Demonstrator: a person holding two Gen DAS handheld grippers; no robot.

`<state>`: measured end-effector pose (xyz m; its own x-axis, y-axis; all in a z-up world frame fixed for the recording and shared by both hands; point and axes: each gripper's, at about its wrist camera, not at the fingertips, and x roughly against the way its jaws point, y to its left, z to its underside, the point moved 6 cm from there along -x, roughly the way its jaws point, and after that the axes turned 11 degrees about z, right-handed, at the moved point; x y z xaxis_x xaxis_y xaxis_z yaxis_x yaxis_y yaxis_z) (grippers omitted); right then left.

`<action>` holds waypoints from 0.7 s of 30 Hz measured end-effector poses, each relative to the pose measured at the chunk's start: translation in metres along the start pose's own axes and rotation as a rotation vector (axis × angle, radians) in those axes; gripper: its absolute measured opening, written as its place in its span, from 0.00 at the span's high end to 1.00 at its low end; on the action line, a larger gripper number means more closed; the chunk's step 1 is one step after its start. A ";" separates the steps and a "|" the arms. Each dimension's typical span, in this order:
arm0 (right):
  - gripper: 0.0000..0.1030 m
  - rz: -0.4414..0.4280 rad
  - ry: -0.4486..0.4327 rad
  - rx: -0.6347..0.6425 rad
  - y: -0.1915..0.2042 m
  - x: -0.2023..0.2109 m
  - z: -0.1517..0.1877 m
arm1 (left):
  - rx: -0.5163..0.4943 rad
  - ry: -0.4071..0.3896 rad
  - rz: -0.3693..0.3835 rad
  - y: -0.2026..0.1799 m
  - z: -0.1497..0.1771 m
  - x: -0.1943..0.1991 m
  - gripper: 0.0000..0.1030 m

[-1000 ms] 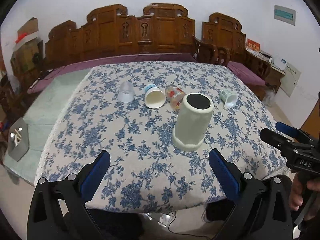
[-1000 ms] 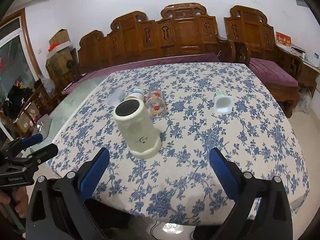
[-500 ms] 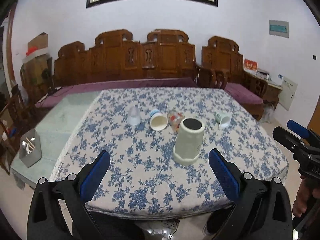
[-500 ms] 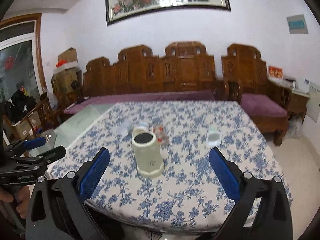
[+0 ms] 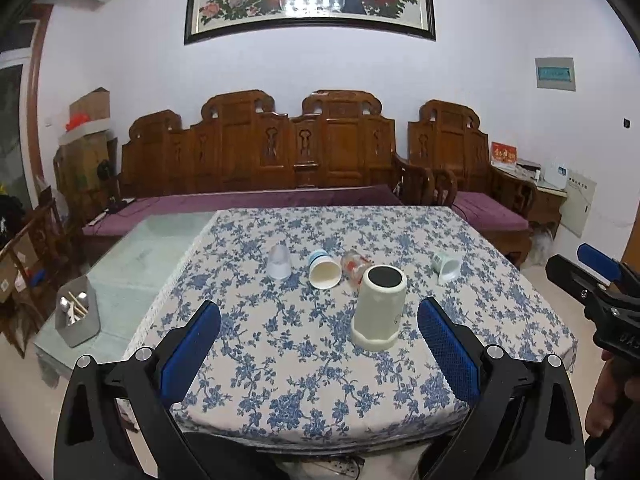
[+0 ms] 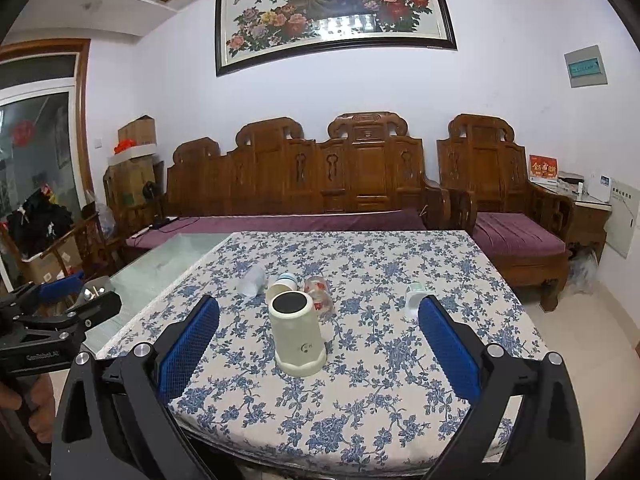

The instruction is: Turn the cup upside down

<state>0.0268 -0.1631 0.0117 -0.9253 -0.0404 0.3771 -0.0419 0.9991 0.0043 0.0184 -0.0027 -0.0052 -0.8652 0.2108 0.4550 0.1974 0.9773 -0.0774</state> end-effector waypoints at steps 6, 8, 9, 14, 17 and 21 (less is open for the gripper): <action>0.03 0.000 0.004 -0.002 0.001 -0.001 0.001 | 0.007 -0.008 0.003 0.002 0.001 0.002 0.08; 0.03 0.000 0.006 -0.002 0.002 -0.002 0.002 | 0.009 -0.011 0.003 0.002 0.001 0.002 0.08; 0.03 0.000 0.007 -0.002 0.002 -0.003 0.003 | 0.009 -0.012 0.004 0.003 0.001 0.002 0.08; 0.03 0.001 0.010 -0.002 0.004 -0.005 0.005 | 0.011 -0.012 0.006 0.003 0.001 0.003 0.08; 0.02 0.001 0.009 -0.002 0.004 -0.005 0.005 | 0.009 -0.012 0.005 0.003 0.001 0.003 0.08; 0.03 0.000 0.011 -0.003 0.004 -0.006 0.005 | 0.010 -0.011 0.004 0.002 0.000 0.002 0.08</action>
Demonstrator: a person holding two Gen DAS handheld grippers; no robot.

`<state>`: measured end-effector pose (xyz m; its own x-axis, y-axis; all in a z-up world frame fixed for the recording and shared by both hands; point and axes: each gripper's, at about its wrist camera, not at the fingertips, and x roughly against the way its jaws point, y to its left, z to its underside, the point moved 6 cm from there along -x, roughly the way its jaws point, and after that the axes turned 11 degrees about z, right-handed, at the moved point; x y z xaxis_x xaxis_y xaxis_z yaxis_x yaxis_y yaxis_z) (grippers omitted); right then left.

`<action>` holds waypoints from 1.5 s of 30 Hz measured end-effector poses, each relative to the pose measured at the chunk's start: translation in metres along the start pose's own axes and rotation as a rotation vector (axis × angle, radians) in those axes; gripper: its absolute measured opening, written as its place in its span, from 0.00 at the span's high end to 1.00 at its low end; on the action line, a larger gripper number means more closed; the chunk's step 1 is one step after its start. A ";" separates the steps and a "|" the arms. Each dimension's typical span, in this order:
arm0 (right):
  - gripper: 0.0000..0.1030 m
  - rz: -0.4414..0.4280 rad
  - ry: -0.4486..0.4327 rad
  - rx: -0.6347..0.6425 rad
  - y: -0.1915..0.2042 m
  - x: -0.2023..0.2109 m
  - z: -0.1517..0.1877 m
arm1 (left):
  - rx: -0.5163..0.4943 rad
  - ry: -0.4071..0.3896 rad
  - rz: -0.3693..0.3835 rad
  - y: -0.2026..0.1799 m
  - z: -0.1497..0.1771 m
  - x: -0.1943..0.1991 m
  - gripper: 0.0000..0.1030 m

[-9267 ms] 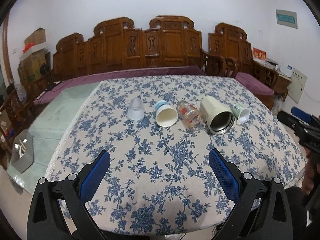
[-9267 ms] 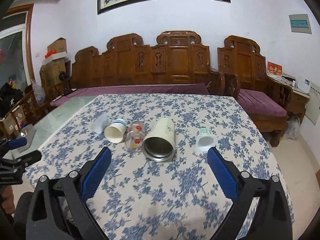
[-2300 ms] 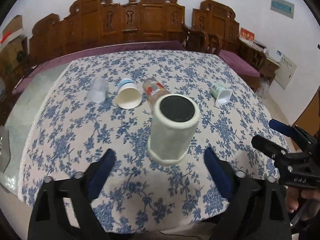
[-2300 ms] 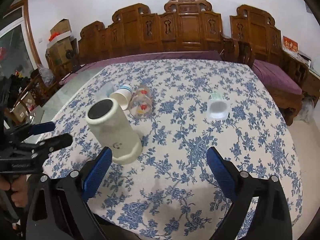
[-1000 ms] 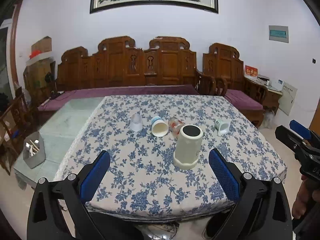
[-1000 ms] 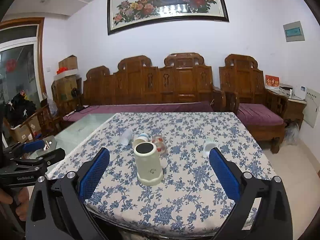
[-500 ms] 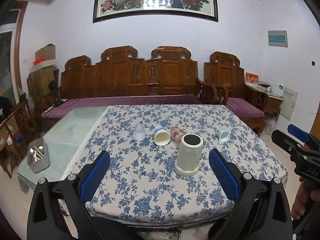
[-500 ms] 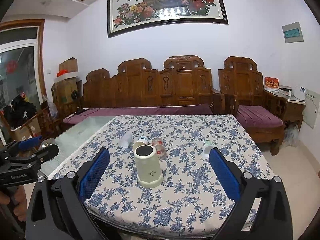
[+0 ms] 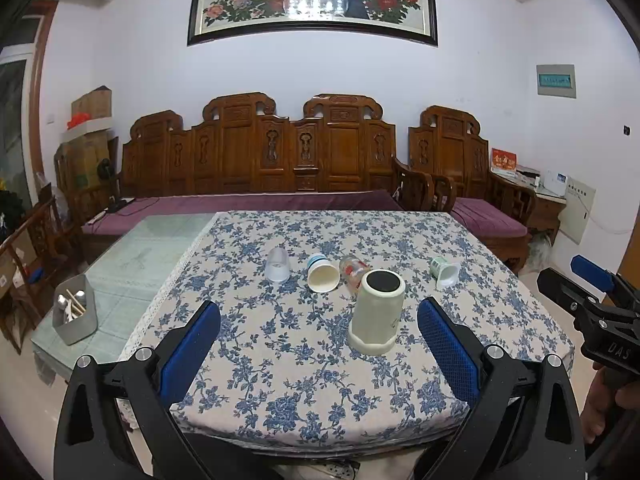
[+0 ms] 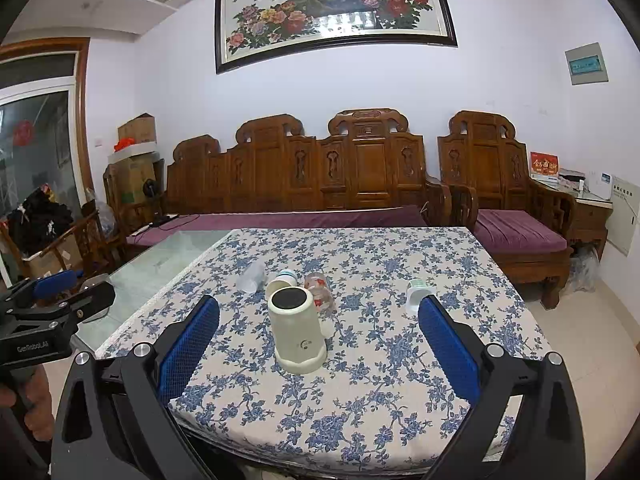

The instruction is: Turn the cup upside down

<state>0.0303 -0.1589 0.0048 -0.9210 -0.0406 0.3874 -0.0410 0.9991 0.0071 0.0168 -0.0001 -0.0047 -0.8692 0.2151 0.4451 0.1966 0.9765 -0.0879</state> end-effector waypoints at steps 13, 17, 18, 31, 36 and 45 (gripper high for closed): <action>0.03 -0.002 0.003 -0.001 0.002 -0.001 0.002 | 0.001 -0.002 0.002 0.000 0.000 0.001 0.08; 0.03 -0.002 0.003 -0.001 0.002 -0.001 0.002 | 0.001 -0.003 0.001 0.000 0.000 0.001 0.08; 0.03 -0.002 0.003 -0.001 0.002 -0.001 0.002 | 0.001 -0.004 0.001 0.000 -0.001 0.001 0.08; 0.03 -0.002 0.002 -0.001 0.002 -0.002 0.002 | 0.001 -0.009 0.000 -0.003 -0.004 0.003 0.08; 0.03 -0.002 0.002 -0.001 0.002 -0.002 0.002 | 0.002 -0.010 -0.001 -0.003 -0.004 0.003 0.08; 0.03 -0.002 0.002 -0.001 0.001 -0.001 0.002 | 0.004 -0.014 0.001 -0.005 -0.006 0.004 0.08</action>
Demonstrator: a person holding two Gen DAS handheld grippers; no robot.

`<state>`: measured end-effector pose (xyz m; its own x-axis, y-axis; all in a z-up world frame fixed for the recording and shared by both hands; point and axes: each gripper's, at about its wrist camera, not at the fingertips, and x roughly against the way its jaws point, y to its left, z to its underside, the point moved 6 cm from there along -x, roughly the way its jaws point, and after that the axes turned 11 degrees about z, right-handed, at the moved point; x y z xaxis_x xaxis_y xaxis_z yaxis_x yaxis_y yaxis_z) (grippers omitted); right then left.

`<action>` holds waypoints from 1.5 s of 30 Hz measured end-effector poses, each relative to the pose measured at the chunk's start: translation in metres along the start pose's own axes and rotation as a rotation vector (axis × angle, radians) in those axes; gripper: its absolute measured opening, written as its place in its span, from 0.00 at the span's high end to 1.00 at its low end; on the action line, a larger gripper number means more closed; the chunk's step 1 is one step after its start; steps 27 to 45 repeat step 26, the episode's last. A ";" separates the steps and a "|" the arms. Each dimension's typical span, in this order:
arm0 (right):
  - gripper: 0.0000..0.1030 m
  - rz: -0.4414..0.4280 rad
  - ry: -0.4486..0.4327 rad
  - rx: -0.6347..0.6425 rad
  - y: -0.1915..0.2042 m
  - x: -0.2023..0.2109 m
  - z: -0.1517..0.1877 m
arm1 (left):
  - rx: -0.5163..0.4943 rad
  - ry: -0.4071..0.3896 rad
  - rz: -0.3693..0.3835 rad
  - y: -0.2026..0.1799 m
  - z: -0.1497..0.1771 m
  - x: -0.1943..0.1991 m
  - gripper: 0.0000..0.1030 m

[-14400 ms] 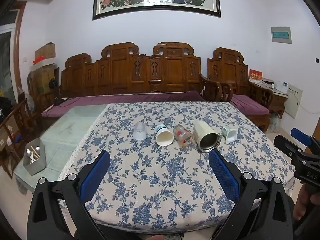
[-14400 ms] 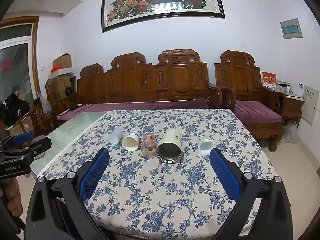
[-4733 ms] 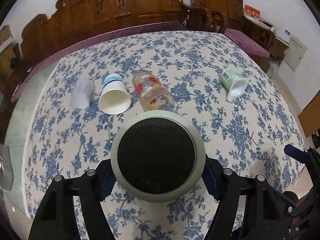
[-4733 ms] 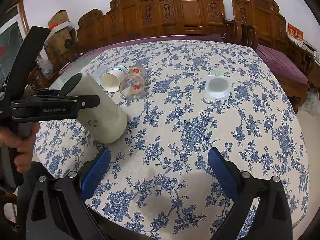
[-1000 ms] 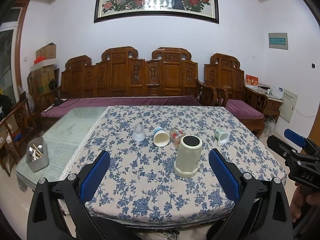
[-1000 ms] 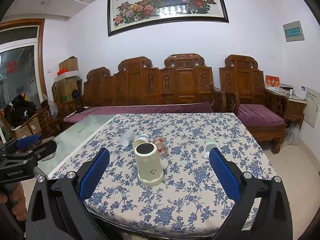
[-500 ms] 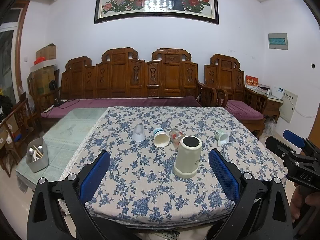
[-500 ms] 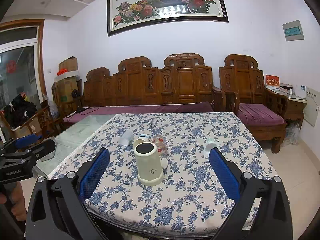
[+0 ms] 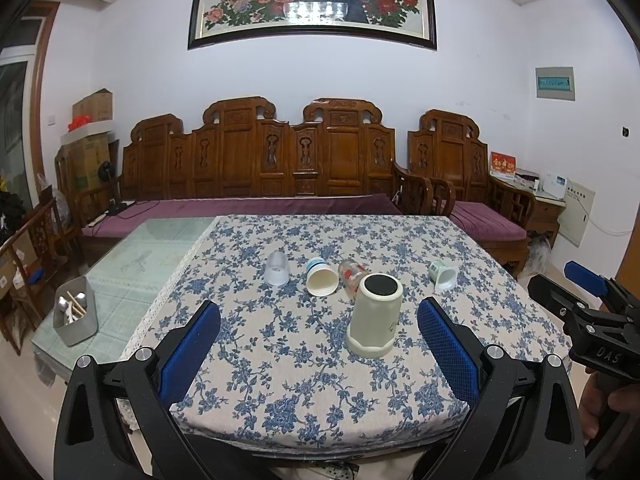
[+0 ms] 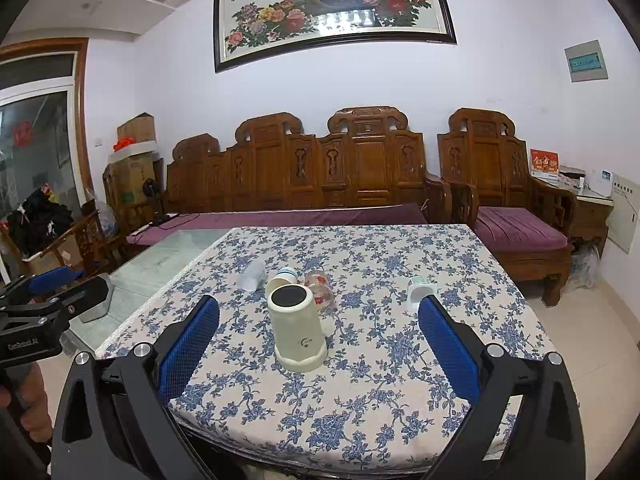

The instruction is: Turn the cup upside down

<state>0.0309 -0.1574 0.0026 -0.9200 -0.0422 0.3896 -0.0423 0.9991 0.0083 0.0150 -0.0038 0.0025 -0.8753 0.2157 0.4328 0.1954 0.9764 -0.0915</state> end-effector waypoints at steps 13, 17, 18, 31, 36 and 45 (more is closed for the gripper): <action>0.03 0.000 0.001 -0.002 0.000 0.000 0.000 | 0.000 0.000 0.000 -0.001 0.000 0.001 0.08; 0.03 0.002 -0.002 -0.002 0.000 -0.001 0.001 | 0.001 -0.002 0.003 -0.001 -0.001 0.001 0.08; 0.02 0.002 -0.001 -0.003 0.000 -0.001 0.001 | 0.000 -0.003 0.003 -0.001 -0.002 0.002 0.08; 0.03 0.003 -0.002 -0.002 0.000 -0.001 0.001 | -0.004 -0.006 0.005 -0.003 -0.002 0.002 0.08; 0.03 0.003 -0.002 -0.002 0.000 -0.001 0.001 | -0.004 -0.006 0.005 -0.003 -0.002 0.002 0.08; 0.03 0.003 -0.002 -0.002 0.000 -0.001 0.001 | -0.004 -0.006 0.005 -0.003 -0.002 0.002 0.08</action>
